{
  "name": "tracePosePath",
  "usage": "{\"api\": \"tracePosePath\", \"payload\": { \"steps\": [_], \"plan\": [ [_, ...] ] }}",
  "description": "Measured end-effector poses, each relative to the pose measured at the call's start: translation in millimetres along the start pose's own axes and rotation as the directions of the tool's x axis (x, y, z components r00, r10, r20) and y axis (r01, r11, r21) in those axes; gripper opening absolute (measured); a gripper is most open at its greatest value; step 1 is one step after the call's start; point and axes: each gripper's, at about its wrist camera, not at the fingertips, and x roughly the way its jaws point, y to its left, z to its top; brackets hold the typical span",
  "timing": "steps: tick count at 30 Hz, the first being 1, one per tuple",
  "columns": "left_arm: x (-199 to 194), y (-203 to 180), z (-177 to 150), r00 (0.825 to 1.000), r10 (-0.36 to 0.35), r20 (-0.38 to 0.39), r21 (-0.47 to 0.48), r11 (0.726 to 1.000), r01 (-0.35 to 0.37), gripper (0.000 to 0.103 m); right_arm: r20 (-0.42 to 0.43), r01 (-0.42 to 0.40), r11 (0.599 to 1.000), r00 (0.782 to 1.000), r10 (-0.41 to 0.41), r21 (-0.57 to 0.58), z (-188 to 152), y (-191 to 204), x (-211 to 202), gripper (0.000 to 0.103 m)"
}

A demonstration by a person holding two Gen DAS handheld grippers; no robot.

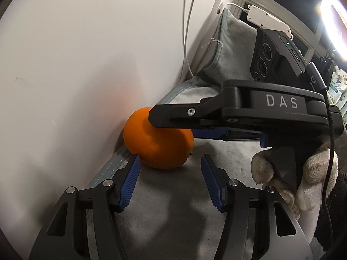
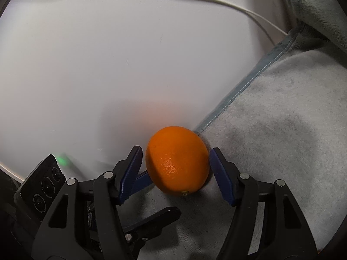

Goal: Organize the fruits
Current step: 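Reach the right tool to the large orange and close on it, then lift the large orange with the right tool while the left tool steadies it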

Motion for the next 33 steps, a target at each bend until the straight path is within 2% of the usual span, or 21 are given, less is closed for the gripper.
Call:
{"api": "tracePosePath", "payload": {
  "steps": [5,15,33],
  "plan": [
    [5,2,-1,1.000,0.012,-0.013,-0.006,1.000,-0.012,0.057,0.000,0.001,1.000,1.000,-0.001,0.003,3,9,8,0.065],
    [10,0,2,1.000,0.012,-0.014,0.009,1.000,-0.012,0.056,0.010,0.013,1.000,1.000,-0.013,-0.008,-7,12,-5,0.064],
    [-12,-6,-1,1.000,-0.005,0.020,0.033,0.999,0.004,0.054,0.044,0.028,0.999,0.999,-0.027,-0.030,-31,27,-20,0.063]
  ]
}}
